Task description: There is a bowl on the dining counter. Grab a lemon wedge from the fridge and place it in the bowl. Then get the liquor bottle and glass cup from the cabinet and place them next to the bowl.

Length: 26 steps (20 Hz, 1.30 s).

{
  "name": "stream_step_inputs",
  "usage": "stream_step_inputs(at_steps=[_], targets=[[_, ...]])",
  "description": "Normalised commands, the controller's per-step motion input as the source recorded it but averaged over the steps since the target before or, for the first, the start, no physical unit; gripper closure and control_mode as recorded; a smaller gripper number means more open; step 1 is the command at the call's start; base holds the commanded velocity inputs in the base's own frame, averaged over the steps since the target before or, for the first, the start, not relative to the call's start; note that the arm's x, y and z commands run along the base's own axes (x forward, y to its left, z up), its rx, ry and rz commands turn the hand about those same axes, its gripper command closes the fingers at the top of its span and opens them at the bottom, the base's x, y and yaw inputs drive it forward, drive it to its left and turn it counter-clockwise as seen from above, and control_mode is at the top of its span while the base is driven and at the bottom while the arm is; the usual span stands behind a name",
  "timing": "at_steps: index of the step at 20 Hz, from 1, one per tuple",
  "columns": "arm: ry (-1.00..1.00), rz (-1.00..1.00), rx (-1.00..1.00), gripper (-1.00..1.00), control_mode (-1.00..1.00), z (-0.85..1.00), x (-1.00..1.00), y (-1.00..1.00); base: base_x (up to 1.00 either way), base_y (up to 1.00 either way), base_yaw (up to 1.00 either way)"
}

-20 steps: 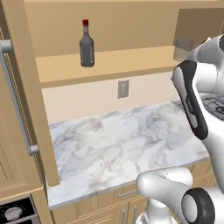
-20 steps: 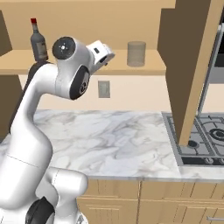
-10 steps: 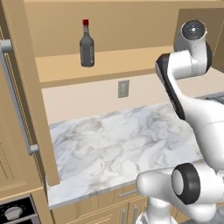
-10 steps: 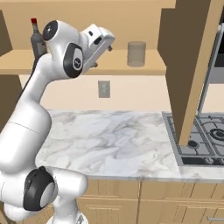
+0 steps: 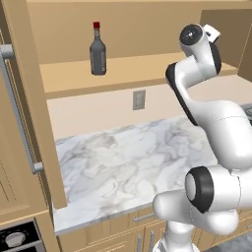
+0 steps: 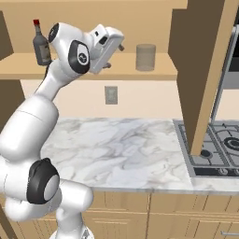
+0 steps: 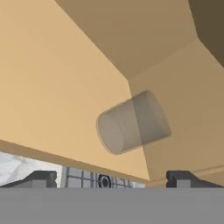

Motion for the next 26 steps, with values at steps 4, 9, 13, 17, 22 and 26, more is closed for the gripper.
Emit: stream_step_inputs(at_steps=[4,9,13,17,22,26], targets=[[0.00,-0.12,-0.07,-1.00,-1.00,0.10,0.07,-0.07,0.00,0.00,0.00],[0.00,-0.09,-0.07,-1.00,-1.00,0.08,0.13,-0.10,0.00,0.00,0.00],[0.00,-0.03,-0.01,-1.00,-1.00,0.16,0.08,-0.35,0.00,0.00,0.00],[0.00,0.00,0.00,-1.00,-1.00,0.06,0.03,-0.48,0.00,0.00,0.00],[0.00,0.00,0.00,-1.00,-1.00,0.00,0.18,-0.27,0.00,0.00,0.00],[0.00,0.00,-0.03,-1.00,-1.00,-0.05,0.29,-0.02,0.00,0.00,0.00]])
